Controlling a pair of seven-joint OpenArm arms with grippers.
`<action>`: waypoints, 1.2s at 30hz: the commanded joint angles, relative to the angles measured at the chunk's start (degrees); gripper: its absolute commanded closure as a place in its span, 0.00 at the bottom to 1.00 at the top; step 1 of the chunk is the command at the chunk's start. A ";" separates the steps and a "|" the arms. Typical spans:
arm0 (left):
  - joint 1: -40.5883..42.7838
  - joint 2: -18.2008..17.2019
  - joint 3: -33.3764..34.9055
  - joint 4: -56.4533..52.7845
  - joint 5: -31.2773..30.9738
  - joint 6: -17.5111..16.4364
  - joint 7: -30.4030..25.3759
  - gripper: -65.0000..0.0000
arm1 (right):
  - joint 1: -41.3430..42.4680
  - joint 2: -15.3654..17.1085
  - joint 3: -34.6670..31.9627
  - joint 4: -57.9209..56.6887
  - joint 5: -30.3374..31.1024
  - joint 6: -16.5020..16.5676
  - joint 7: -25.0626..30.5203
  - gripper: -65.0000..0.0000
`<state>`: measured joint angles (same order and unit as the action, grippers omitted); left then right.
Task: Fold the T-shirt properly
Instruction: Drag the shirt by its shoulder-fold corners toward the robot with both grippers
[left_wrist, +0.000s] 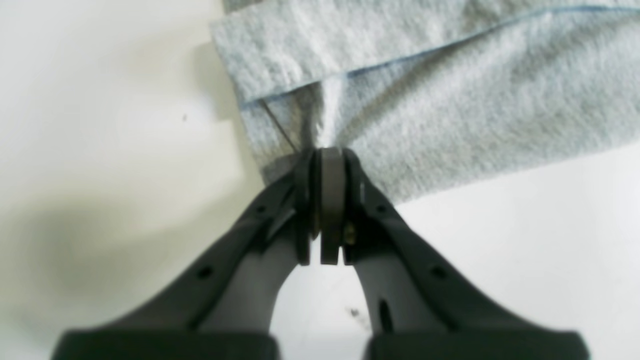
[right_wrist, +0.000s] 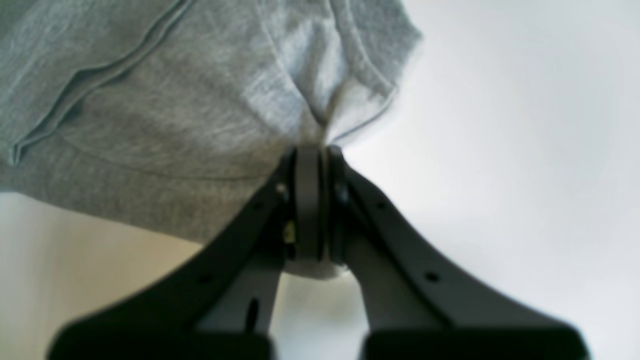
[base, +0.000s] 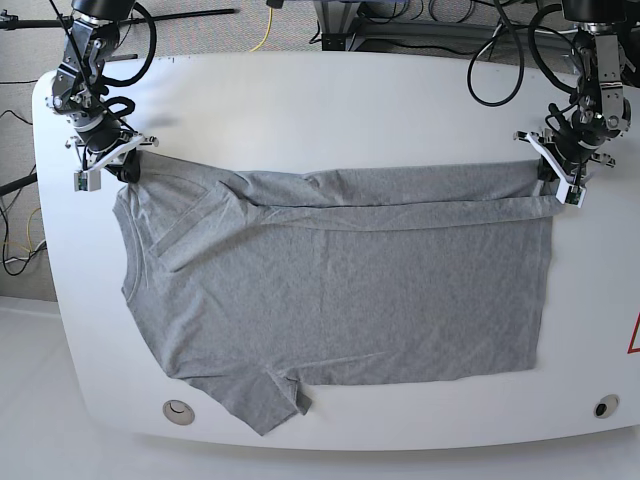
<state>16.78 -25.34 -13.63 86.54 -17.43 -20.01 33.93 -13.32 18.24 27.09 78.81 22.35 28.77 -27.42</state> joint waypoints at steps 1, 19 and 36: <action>2.77 -1.64 -1.03 2.03 0.62 0.29 0.21 1.00 | -2.40 0.56 0.33 1.65 -1.50 -0.12 -3.20 1.00; 15.28 -3.37 -3.73 7.90 1.29 -0.31 0.61 1.00 | -11.47 0.37 2.22 8.21 -1.31 0.12 -3.54 1.00; 24.25 -3.61 -8.18 13.85 1.66 -1.13 1.20 1.00 | -21.62 -0.35 5.99 19.01 0.12 0.81 -6.06 1.00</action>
<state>40.18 -27.97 -20.97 99.26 -16.27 -21.52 35.09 -33.91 17.32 32.38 96.14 22.48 29.69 -33.65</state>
